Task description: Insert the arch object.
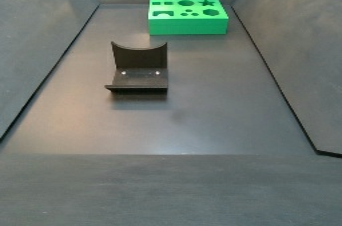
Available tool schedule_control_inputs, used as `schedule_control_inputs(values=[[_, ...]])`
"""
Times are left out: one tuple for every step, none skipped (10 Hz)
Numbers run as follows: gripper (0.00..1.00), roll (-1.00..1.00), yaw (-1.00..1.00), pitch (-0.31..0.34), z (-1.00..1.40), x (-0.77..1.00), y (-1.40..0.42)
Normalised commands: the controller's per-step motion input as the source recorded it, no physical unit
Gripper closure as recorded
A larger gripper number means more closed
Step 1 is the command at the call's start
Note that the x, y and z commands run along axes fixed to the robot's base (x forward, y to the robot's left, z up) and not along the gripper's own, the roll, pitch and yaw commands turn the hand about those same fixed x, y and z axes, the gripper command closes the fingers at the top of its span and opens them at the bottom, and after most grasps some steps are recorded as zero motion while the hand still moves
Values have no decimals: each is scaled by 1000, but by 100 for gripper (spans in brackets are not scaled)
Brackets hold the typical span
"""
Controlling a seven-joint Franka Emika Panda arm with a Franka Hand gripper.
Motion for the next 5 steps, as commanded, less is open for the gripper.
schedule_control_inputs(values=[[100, -4, -137, 0, -1000, 897, -40], [100, -50, -209, 26, -949, 769, -123], [100, -74, -226, 70, -851, 671, -174], [100, -90, -206, 83, -814, 657, -211], [100, -86, -131, 99, -806, 689, -243]])
